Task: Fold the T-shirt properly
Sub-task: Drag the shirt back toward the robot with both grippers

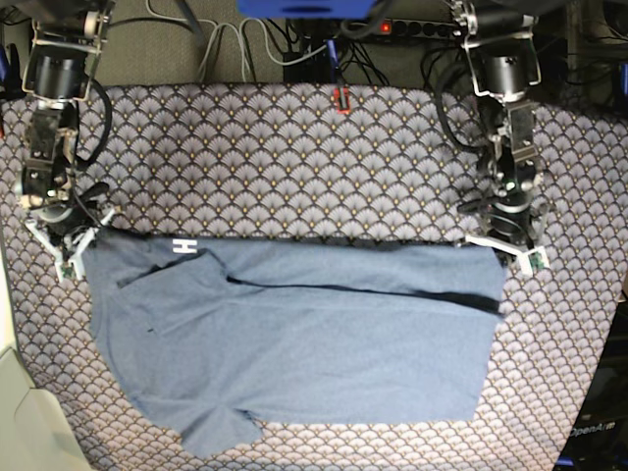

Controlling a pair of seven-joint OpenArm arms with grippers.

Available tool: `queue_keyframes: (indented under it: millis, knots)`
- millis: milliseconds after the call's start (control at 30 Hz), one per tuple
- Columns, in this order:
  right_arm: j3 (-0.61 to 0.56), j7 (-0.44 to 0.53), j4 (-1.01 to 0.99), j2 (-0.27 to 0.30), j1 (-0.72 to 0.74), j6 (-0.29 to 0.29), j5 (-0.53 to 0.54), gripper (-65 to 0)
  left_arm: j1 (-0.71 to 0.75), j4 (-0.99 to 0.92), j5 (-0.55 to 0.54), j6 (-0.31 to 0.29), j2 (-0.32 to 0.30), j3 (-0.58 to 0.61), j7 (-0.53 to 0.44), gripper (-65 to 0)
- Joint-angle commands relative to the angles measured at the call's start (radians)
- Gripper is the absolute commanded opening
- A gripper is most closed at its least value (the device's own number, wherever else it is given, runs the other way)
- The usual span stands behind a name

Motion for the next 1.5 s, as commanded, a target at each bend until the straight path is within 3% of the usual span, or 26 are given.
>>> queue_keyframes:
  millis: [0, 367, 567, 1200, 1467]
  knots:
    - [0.006, 0.006, 0.014, 0.025, 0.013, 0.001, -0.004, -65.0, -0.012, 0.03, 0.0, 0.003, -0.014, -0.001, -0.009, -64.4]
    - [0.006, 0.006, 0.161, 0.054, -0.11, 0.002, -0.003, -65.0, 0.074, 0.149, 0.009, 0.003, -0.017, -0.006, 0.0, -64.4]
    - [0.006, 0.006, 0.253, 0.054, -0.208, 0.002, -0.003, -65.0, 0.126, 0.248, 0.0, 0.003, -0.041, -0.01, 0.12, -64.4]
    - [0.007, 0.011, 0.432, 0.054, -0.479, 0.002, 0.08, -65.0, 0.425, 0.518, -0.003, 0.003, -0.035, -0.01, 0.125, -64.4]
    - [0.013, 0.015, 0.455, 0.058, -0.553, 0.002, 0.08, -65.0, 0.511, 0.559, -0.109, 0.003, -0.084, -0.05, 0.125, -64.4]
